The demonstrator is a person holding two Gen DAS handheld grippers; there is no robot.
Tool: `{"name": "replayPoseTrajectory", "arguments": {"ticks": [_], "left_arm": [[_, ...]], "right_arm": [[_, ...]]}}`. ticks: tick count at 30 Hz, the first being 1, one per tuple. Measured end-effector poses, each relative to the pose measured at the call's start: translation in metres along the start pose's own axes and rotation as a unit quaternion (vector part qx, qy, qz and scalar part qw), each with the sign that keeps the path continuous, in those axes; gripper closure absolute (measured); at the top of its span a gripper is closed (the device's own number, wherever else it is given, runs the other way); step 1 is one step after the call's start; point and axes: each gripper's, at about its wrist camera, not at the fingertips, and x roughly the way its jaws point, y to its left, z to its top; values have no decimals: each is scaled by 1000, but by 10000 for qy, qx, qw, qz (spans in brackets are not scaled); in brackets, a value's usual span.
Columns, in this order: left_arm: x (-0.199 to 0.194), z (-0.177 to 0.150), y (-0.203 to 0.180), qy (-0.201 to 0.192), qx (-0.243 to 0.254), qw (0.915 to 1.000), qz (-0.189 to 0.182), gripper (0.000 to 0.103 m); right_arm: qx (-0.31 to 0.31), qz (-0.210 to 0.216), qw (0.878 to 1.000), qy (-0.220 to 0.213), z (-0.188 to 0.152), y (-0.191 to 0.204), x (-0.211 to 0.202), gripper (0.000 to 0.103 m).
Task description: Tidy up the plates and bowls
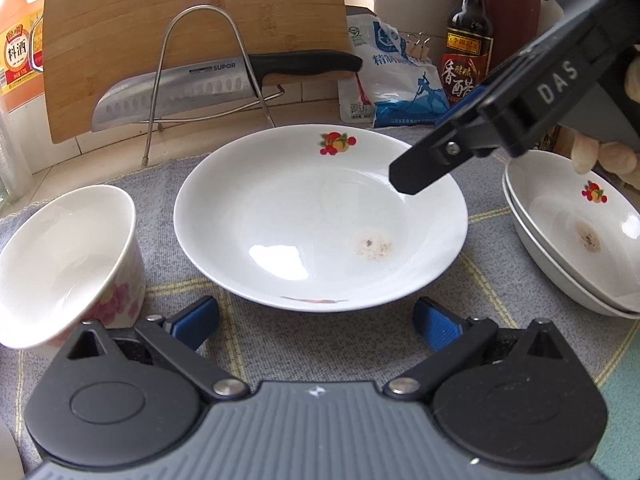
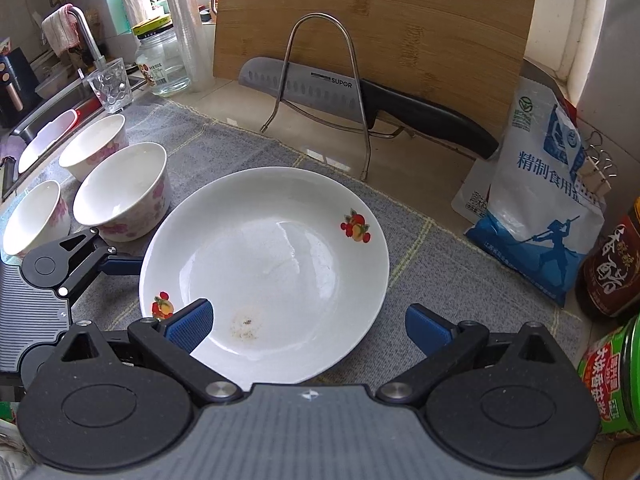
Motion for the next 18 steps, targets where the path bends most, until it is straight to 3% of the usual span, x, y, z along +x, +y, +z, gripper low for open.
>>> {"name": "replayPoseTrajectory", "arguments": {"ticks": [18], "left_arm": [[-2, -4, -2, -157, 0, 9999, 15, 0]], "right_arm": [[71, 1004, 9947, 211, 39, -39, 57, 3]]}}
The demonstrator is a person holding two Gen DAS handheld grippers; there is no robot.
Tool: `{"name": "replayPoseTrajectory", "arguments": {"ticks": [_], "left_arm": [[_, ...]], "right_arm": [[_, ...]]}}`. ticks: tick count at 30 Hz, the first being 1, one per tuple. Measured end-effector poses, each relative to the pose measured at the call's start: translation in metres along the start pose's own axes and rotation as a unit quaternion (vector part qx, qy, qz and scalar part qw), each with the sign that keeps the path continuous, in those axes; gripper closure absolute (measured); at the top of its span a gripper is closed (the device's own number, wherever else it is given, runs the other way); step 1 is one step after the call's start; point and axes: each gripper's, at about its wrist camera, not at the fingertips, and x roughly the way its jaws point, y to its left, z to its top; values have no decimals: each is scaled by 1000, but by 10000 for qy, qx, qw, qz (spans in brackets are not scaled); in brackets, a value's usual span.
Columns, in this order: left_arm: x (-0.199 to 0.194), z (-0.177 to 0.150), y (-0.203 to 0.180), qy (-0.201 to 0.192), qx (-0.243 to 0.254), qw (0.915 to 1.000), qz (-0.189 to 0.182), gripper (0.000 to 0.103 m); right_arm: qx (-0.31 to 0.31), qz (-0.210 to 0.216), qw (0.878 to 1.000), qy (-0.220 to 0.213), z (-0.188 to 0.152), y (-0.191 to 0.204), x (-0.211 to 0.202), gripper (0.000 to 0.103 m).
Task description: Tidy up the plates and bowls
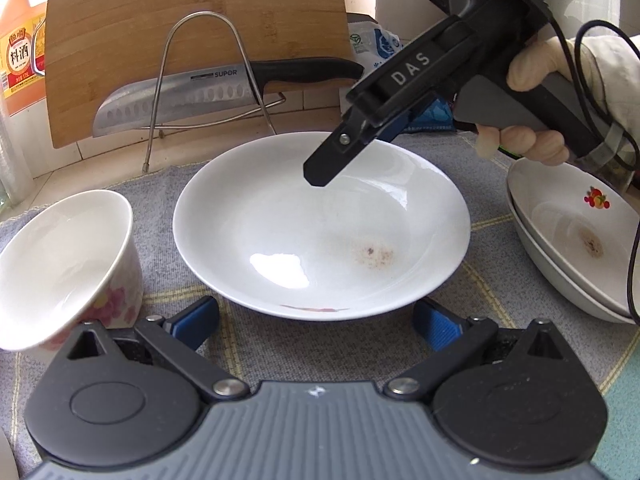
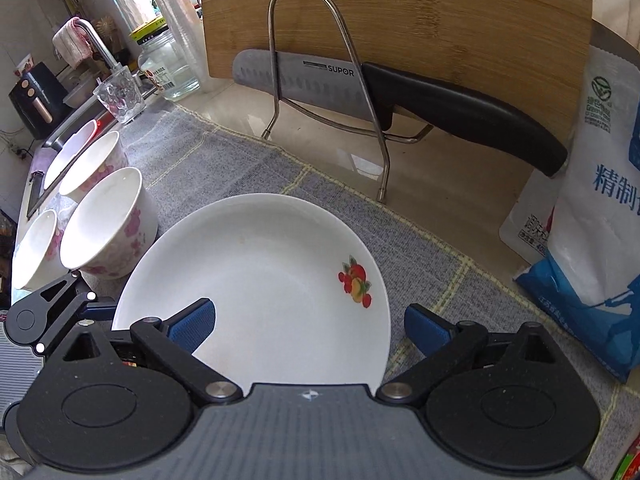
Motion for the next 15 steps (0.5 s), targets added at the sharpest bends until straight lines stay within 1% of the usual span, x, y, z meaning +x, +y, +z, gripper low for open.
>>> {"name": "replayPoseTrajectory", "arguments": {"ticks": [3, 9, 15], "left_arm": [[0, 0, 0, -24, 6, 10000, -4, 0], [1, 1, 0, -67, 24, 10000, -18, 0], [1, 0, 1, -118, 37, 9999, -22, 0]], "right_arm": [[-100, 119, 9999, 30, 6, 0, 6, 8], [-106, 387, 9992, 63, 13, -3, 14, 10], [-111, 544, 9984, 82, 15, -6, 15, 10]]}}
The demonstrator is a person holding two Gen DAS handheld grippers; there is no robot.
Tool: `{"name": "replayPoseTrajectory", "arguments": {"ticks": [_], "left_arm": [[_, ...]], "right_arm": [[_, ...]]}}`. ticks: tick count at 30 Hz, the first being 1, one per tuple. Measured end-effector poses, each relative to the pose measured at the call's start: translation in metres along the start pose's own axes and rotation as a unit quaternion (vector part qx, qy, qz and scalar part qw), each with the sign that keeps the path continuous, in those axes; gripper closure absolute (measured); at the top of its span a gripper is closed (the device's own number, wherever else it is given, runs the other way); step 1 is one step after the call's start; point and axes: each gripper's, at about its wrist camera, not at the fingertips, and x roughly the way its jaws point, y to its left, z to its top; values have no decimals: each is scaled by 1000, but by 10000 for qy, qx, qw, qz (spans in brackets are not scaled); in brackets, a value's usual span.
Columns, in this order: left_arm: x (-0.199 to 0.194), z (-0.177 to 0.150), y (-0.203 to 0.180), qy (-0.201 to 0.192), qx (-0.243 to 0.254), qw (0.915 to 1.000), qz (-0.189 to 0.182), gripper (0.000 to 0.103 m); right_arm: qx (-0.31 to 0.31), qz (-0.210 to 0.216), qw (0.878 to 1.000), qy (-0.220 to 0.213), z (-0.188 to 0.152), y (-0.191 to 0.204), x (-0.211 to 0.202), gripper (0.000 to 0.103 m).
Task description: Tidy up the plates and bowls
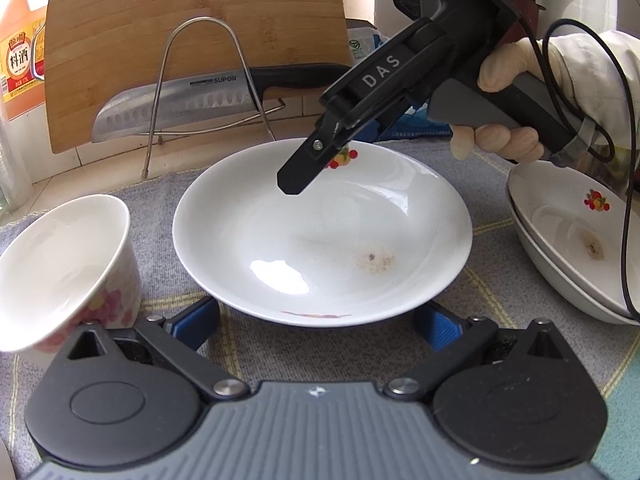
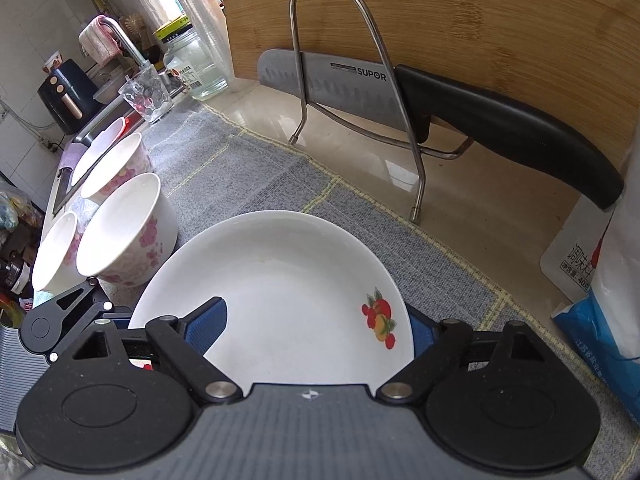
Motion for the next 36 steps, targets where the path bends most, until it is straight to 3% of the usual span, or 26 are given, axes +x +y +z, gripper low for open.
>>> {"name": "replayPoseTrajectory", "arguments": {"ticks": [13, 36], "left_arm": [[0, -1, -1, -139, 118, 9998, 93, 1], [-16, -6, 2, -164, 463, 9988, -80, 2]], "right_arm": [[21, 154, 9999, 55, 2, -4, 0, 10], [184, 185, 9996, 50, -10, 8, -9, 10]]}}
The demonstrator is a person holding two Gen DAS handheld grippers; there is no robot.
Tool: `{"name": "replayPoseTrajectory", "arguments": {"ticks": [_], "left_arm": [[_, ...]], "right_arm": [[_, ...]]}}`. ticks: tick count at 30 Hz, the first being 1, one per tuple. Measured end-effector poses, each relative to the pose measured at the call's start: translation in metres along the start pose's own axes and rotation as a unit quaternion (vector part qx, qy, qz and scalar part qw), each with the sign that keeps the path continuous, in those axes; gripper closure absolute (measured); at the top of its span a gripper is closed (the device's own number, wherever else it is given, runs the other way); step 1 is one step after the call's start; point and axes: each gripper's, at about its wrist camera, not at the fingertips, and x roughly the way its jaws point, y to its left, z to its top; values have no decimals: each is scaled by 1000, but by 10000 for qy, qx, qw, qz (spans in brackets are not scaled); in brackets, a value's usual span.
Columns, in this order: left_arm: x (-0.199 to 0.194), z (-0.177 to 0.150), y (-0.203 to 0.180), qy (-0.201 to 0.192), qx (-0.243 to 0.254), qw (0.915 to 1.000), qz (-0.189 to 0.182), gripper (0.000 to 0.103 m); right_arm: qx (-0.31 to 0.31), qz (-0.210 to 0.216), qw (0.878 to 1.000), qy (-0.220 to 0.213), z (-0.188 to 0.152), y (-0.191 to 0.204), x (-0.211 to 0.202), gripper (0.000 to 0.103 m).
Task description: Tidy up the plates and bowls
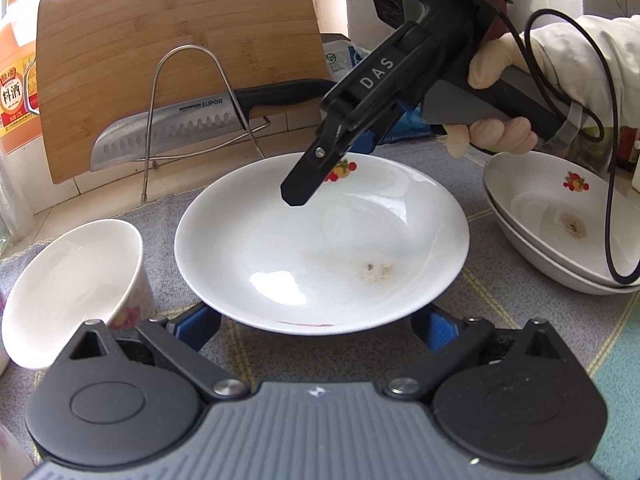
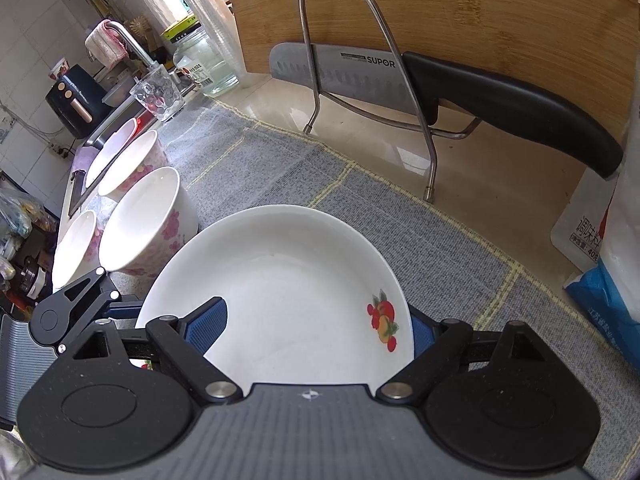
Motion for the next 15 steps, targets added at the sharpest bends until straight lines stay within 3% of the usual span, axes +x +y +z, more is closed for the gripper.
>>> {"name": "replayPoseTrajectory", "arguments": {"ticks": [15], "left_arm": [[-23, 10, -6, -54, 163, 9997, -172, 3]], "right_arm": [[107, -34, 9997, -222, -12, 18, -27, 9]]}}
